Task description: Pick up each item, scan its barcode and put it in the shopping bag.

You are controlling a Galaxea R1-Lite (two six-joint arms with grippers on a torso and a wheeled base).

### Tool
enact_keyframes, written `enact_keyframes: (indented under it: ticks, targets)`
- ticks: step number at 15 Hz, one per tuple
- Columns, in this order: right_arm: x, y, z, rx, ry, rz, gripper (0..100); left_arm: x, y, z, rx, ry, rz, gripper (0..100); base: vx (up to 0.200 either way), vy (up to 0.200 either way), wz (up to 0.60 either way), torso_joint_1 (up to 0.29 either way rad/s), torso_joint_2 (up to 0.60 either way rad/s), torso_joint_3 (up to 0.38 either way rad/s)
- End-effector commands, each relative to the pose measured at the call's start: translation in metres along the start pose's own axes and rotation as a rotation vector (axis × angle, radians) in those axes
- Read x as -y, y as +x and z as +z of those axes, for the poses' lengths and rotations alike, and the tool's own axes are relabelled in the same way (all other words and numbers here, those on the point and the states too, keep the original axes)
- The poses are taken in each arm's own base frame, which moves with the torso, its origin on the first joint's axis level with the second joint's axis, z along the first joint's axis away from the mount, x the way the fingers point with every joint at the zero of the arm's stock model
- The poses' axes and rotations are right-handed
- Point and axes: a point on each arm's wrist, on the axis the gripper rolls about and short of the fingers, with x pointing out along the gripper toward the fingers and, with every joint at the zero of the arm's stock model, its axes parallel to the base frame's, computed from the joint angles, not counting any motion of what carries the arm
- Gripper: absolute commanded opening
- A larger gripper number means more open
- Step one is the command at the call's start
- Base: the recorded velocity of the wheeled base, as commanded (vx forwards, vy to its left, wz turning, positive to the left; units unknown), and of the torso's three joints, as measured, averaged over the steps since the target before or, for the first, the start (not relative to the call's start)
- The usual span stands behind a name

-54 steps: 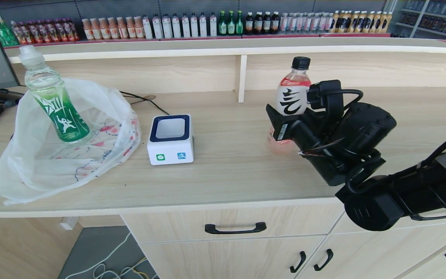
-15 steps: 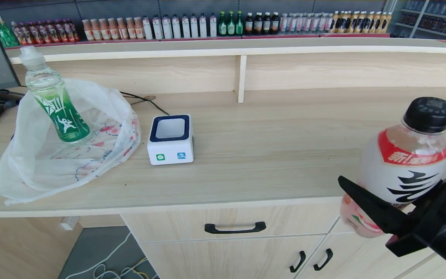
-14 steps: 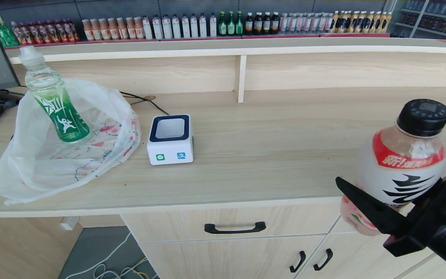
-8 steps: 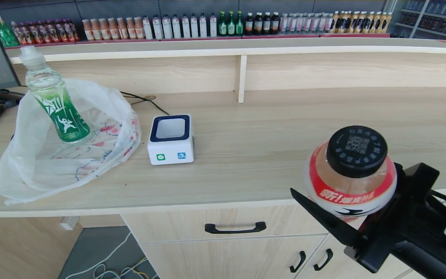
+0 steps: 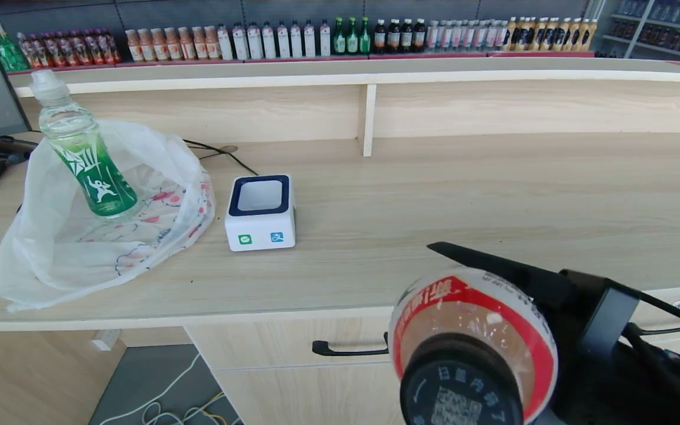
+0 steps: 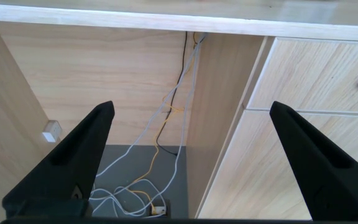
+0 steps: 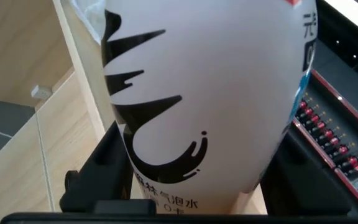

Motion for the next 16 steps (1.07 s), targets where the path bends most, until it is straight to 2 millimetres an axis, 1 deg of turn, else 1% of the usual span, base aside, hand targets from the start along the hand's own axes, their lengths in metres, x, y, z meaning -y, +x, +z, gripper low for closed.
enact_keyframes:
  ticks: [1, 3, 5, 6, 7, 8, 10, 12, 13, 15, 16]
  targets:
    - [-0.007, 0.002, 0.008, 0.035, -0.010, 0.029, 0, 0.000, 0.000, 0.000, 0.001, 0.000, 0.001, 100, 0.000, 0.000, 0.00, 0.000, 0.00, 0.000]
    - [-0.012, 0.000, 0.012, 0.056, -0.046, 0.051, 0, 0.000, 0.000, 0.000, 0.001, 0.000, 0.001, 100, 0.000, 0.000, 0.00, 0.000, 0.00, 0.000]
    - [-0.015, 0.000, 0.011, 0.055, -0.112, 0.061, 0, 0.000, 0.000, 0.000, 0.001, 0.000, 0.001, 100, 0.000, 0.000, 0.00, 0.000, 0.00, 0.000]
    - [-0.019, 0.004, 0.008, 0.050, -0.176, 0.073, 0, 0.000, 0.000, 0.000, 0.001, 0.000, -0.001, 100, 0.000, 0.000, 0.00, 0.000, 0.00, 0.000]
    - [-0.020, 0.007, 0.008, 0.064, -0.193, 0.048, 0, 0.000, 0.000, 0.000, 0.001, 0.000, 0.001, 100, 0.000, 0.000, 0.00, 0.000, 0.00, 0.000]
    - [-0.018, 0.007, 0.009, 0.081, -0.224, 0.008, 0, 0.000, 0.000, 0.000, 0.001, 0.000, 0.001, 100, 0.000, 0.000, 0.00, 0.000, 0.00, 0.000]
    - [-0.017, 0.005, 0.008, 0.082, -0.309, -0.012, 0, 0.000, 0.000, 0.000, 0.001, 0.000, 0.001, 100, 0.000, 0.000, 0.00, 0.000, 0.00, 0.000]
    - [-0.011, 0.004, 0.014, 0.101, -0.450, -0.049, 0, 0.000, 0.000, 0.000, 0.001, 0.000, 0.001, 100, 0.000, 0.000, 0.00, 0.000, 0.00, 0.000]
    - [-0.009, 0.006, 0.018, 0.117, -0.501, -0.064, 0, 0.000, 0.000, 0.000, 0.001, 0.000, 0.001, 100, 0.000, 0.000, 0.00, 0.000, 0.00, 0.000]
    - [-0.008, 0.011, 0.020, 0.134, -0.522, -0.069, 0, 0.000, 0.000, 0.000, 0.001, 0.000, 0.001, 100, 0.000, 0.000, 0.00, 0.000, 0.00, 0.000]
    - [-0.009, 0.020, 0.022, 0.173, -0.568, -0.068, 0, 0.000, 0.000, 0.000, 0.001, 0.000, 0.001, 100, 0.000, 0.000, 0.00, 0.000, 0.00, 0.000]
